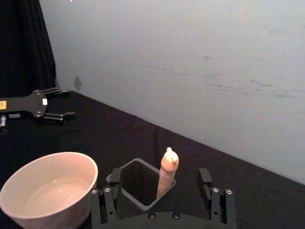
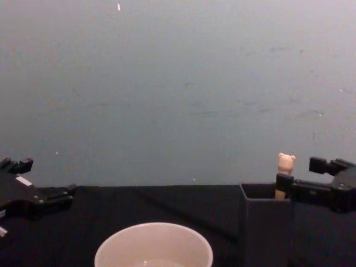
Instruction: Pick up the stirring spoon with one hand, stir inside the cup, then place it back in its original position.
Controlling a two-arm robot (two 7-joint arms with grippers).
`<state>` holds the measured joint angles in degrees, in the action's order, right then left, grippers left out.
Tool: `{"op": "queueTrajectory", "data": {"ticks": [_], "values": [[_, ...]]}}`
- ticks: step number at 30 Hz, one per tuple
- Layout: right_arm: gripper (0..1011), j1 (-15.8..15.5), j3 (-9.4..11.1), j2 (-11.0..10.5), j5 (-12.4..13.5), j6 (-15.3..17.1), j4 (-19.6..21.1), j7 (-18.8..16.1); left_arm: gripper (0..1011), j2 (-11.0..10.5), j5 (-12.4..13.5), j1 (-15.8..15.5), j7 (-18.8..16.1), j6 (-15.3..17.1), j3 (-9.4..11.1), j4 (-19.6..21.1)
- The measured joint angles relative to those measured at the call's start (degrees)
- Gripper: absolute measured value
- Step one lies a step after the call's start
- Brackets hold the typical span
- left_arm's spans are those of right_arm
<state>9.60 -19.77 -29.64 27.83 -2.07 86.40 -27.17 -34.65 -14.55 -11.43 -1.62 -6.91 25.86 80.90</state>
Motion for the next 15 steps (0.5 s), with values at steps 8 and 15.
{"op": "queueTrajectory", "data": {"ticks": [8,15], "values": [[1000,2.32,-0.56,1.91,-0.36,1.68,-2.52,-0.17,1001,0.00,0.00,0.00,0.00,0.00,0.00,0.00],[1000,3.76,-1.01,3.01,-0.82,2.24,-4.18,-0.23,1001,0.00,0.00,0.00,0.00,0.00,0.00,0.00]]}}
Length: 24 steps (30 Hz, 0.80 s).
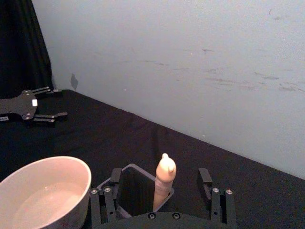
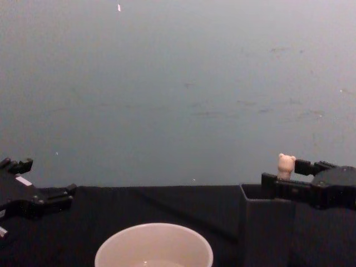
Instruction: Pick up the stirring spoon with one hand, stir inside the cup, then place it back in its original position.
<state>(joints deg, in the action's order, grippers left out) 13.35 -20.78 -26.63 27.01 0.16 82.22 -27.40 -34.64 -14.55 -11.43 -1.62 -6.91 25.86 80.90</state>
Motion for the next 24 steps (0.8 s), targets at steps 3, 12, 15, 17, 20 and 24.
{"op": "queueTrajectory", "data": {"ticks": [3,12,15,17,20,24], "values": [[1000,0.50,-0.02,0.36,-0.07,0.11,-0.62,-0.01,1001,0.00,0.00,0.00,0.00,0.00,0.00,0.00],[1000,1.59,0.11,1.07,-0.15,0.22,-2.24,-0.11,1001,0.00,0.00,0.00,0.00,0.00,0.00,0.00],[1000,1.87,0.23,1.24,-0.14,0.38,-2.64,-0.14,1001,0.00,0.00,0.00,0.00,0.00,0.00,0.00],[1000,1.94,0.29,1.29,-0.10,0.53,-2.72,-0.16,1001,0.00,0.00,0.00,0.00,0.00,0.00,0.00],[1000,2.01,0.32,1.31,0.04,0.60,-2.83,-0.26,1001,0.00,0.00,0.00,0.00,0.00,0.00,0.00],[1002,2.02,0.34,1.31,0.08,0.61,-2.85,-0.31,1001,0.00,0.00,0.00,0.00,0.00,0.00,0.00]]}}
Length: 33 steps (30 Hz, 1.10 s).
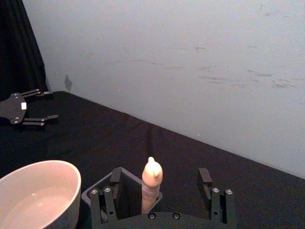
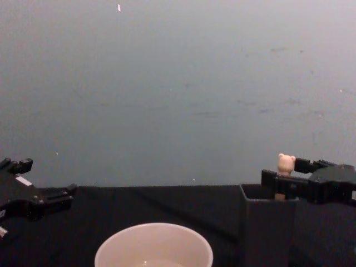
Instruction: Pick up the stirring spoon with one hand, stir inside the cup, then place it back in its original position.
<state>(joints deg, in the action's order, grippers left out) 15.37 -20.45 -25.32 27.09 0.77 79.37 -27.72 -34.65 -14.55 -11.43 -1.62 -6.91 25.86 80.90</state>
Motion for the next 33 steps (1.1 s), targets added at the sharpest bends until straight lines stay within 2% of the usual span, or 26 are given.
{"op": "queueTrajectory", "data": {"ticks": [15,18,23,33], "values": [[1002,-0.01,0.00,-0.03,0.09,0.00,0.01,0.00,1001,0.00,0.00,0.00,0.00,0.00,0.00,0.00],[976,-0.03,0.00,-0.03,0.09,-0.01,0.01,0.01,1001,0.00,0.00,0.00,0.00,0.00,0.00,0.00],[881,-0.05,0.00,-0.03,0.09,-0.02,0.04,0.03,1001,0.00,0.00,0.00,0.00,0.00,0.00,0.00],[567,-0.06,0.00,-0.03,0.09,-0.06,0.08,0.07,1001,0.00,0.00,0.00,0.00,0.00,0.00,0.00]]}}
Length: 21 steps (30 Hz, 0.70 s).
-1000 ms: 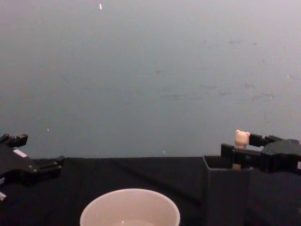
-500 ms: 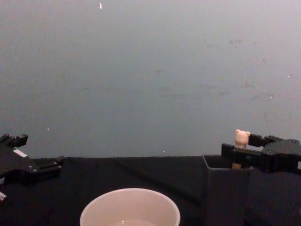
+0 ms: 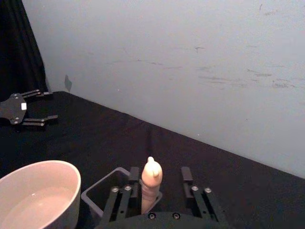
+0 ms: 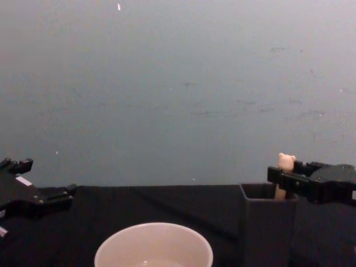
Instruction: Pick up the stirring spoon with one hand, stir inside the cup, then place it back in its original position.
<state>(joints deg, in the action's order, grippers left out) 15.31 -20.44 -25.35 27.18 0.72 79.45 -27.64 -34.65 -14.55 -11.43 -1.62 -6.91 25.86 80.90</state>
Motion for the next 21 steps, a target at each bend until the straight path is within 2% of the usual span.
{"op": "queueTrajectory", "data": {"ticks": [5,9,11,21], "values": [[398,0.00,0.00,0.00,0.00,0.00,0.00,0.00,1001,0.00,0.00,0.00,0.00,0.00,0.00,0.00],[302,0.00,0.00,0.00,0.00,0.00,0.00,0.00,1001,0.00,0.00,0.00,0.00,0.00,0.00,0.00],[216,0.00,0.00,0.00,0.00,-0.01,0.00,0.00,1001,0.00,0.00,0.00,0.00,0.00,0.00,0.00],[211,0.00,0.00,0.00,0.00,0.00,0.01,-0.01,1001,0.00,0.00,0.00,0.00,0.00,0.00,0.00]]}}
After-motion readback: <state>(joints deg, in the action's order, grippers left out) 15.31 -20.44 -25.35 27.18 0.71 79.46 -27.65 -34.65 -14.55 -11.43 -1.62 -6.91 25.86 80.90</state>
